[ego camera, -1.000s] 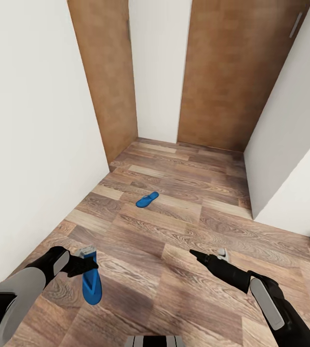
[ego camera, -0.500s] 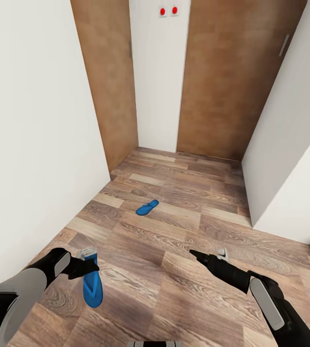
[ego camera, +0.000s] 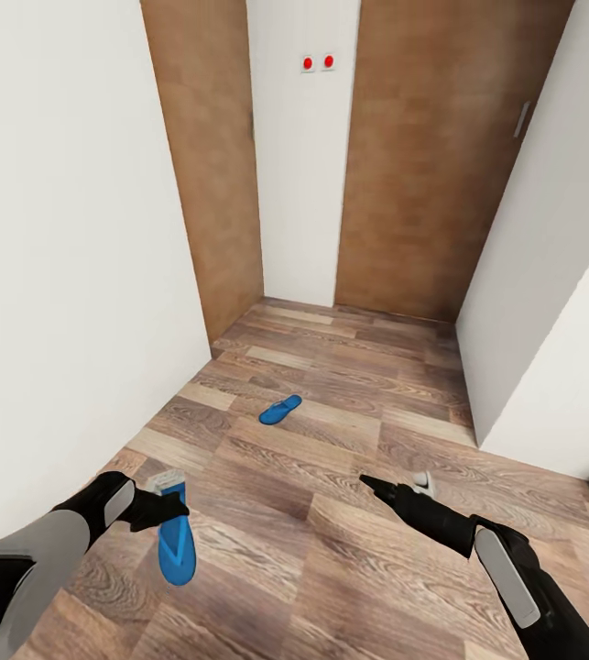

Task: In the bedroom, move the book from the bed onto either nightstand, and place the two sandals side by side next to the bed.

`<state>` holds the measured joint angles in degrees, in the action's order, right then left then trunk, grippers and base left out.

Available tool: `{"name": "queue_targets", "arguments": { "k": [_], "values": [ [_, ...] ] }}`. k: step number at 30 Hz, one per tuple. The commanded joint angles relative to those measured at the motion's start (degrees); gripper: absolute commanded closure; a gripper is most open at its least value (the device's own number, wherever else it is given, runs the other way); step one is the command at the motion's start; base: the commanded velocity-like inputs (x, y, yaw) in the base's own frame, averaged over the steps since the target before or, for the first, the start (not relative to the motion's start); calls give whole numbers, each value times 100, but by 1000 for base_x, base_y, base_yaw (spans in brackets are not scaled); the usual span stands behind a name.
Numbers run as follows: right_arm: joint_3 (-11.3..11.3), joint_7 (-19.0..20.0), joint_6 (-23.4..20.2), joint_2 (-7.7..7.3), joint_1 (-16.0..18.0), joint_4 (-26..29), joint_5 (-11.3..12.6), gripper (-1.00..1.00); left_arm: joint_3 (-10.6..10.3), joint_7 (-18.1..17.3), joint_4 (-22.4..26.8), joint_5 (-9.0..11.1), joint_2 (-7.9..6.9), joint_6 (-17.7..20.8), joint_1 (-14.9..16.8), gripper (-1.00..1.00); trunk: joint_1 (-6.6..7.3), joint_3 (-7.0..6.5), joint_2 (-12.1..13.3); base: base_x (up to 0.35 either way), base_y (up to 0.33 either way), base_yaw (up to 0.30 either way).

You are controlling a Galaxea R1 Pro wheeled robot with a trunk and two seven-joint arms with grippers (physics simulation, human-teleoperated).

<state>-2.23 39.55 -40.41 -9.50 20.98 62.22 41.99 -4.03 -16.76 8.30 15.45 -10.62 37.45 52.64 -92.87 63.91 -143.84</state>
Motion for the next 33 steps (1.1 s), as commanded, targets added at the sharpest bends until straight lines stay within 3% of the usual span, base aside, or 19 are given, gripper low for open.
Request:
{"name": "queue_targets", "arguments": {
  "k": [1, 25, 33],
  "values": [
    [-10, 6, -37, 1, 2, 0, 22, -100, -46, -7, 3, 38, -3, 26, 1, 100, 4, -18, 0, 0, 0, 0],
    [-23, 9, -37, 9, 2, -8, 55, -100, -54, -3, -12, 37, 15, 17, 1, 100, 65, -549, 32, 0, 0, 0],
    [-23, 9, -37, 9, 2, -8, 60, -100, -54, -3, -16, 37, 53, 15, 1, 100, 65, -549, 32, 0, 0, 0]
  ]
}}
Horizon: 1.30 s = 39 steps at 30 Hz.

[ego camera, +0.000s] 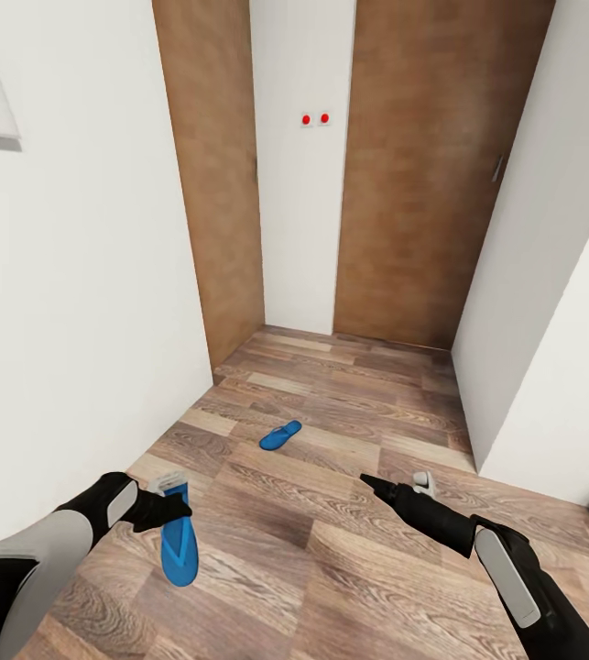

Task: In the bedroom, move the book from the bed onto either nightstand, and place the two sandals side by side next to the bed.

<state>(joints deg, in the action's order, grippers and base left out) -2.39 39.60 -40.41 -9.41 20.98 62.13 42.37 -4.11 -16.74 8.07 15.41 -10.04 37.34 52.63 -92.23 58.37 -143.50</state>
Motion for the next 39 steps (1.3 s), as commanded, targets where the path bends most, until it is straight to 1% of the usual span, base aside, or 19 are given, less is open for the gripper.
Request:
{"name": "queue_targets", "arguments": {
  "k": [1, 8, 19, 39],
  "values": [
    [-7, 4, -37, 1, 3, 1, 20, -100, -46, -4, 6, 41, -1, 26, 1, 100, 1, 5, -2, 0, 0, 0],
    [-7, 4, -37, 1, 3, 1, 22, -100, -46, 3, 2, 39, 31, 26, 1, 100, 1, 5, -2, 0, 0, 0],
    [-3, 4, -37, 1, 3, 1, 25, -100, -46, 13, 2, 33, 54, 27, 1, 100, 30, -238, 12, 0, 0, 0],
    [-2, 11, -31, 9, 3, 1, 32, -100, -46, -13, 2, 39, 68, 24, 1, 100, 30, -238, 12, 0, 6, 0]
  ]
}}
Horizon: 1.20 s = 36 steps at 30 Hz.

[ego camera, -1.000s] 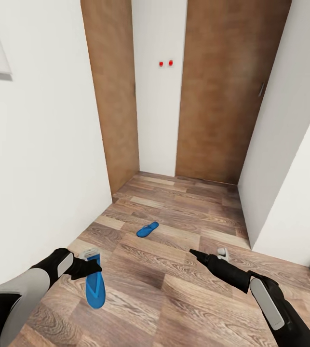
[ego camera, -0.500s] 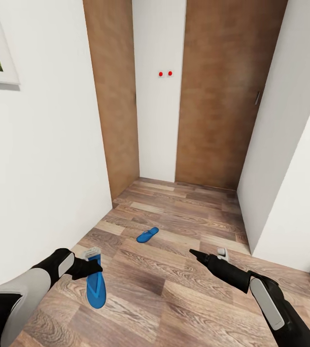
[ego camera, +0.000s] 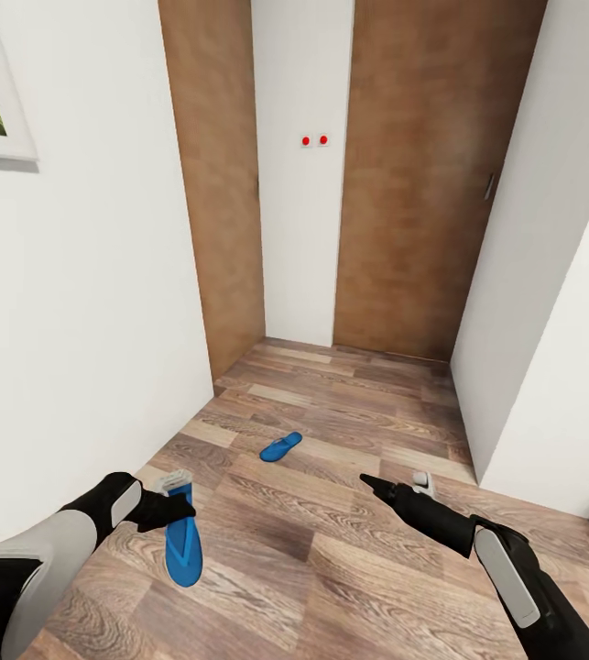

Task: In the bedroom, move the book from the bed onto either nightstand, and place the two sandals side by side next to the bed.

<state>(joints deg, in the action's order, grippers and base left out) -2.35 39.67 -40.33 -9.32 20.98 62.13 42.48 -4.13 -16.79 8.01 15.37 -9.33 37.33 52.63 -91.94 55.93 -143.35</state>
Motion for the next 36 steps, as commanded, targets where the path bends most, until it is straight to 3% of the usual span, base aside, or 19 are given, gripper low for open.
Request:
{"name": "queue_targets", "arguments": {
  "k": [1, 10, 36],
  "values": [
    [-7, 0, -37, 1, 3, 1, 21, -100, -44, -11, 8, 43, -2, 27, 1, 100, 1, 6, -2, 0, 107, 0],
    [-54, -7, -31, 1, 3, 1, 15, -100, -44, -17, 7, 45, 1, 29, 1, 100, 1, 6, -2, 0, 175, -86],
    [-53, -8, -36, 1, 3, 1, 23, -100, -44, -2, 6, 38, 36, 16, 1, 100, 1, 6, -2, 21, 261, -262]
  ]
}}
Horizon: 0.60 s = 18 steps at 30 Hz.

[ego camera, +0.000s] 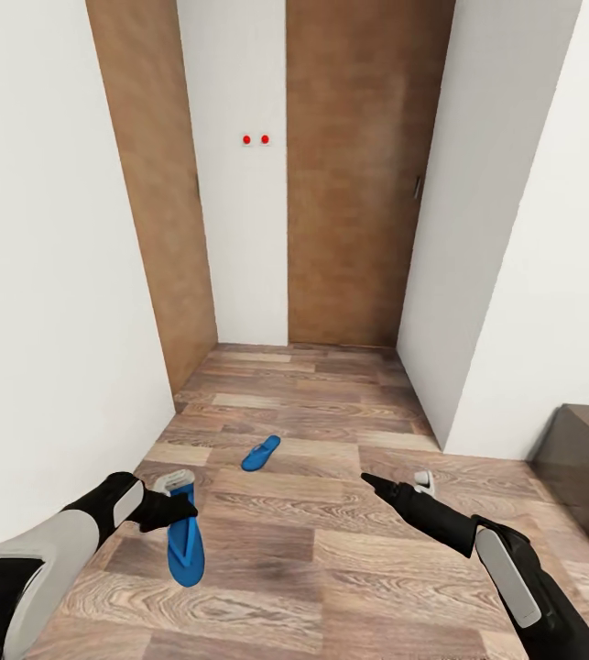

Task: In the bedroom, move the book from the bed onto either nightstand, and place the two sandals side by side next to the bed.

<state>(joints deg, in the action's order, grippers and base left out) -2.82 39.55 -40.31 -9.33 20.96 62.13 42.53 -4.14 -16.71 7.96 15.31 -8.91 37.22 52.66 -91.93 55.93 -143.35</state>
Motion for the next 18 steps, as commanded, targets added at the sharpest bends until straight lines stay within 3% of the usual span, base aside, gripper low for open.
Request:
{"name": "queue_targets", "arguments": {
  "k": [1, 18],
  "values": [
    [-6, 3, -38, 1, 5, 1, 19, -100, -44, -8, 11, 43, -4, 26, -1, 100, 0, 6, -2, 96, 267, -269],
    [-8, 1, -38, 1, 5, 1, 27, -100, -44, 1, 12, 42, 34, 22, -1, 100, 0, 6, -2, 158, 276, -268]
  ]
}}
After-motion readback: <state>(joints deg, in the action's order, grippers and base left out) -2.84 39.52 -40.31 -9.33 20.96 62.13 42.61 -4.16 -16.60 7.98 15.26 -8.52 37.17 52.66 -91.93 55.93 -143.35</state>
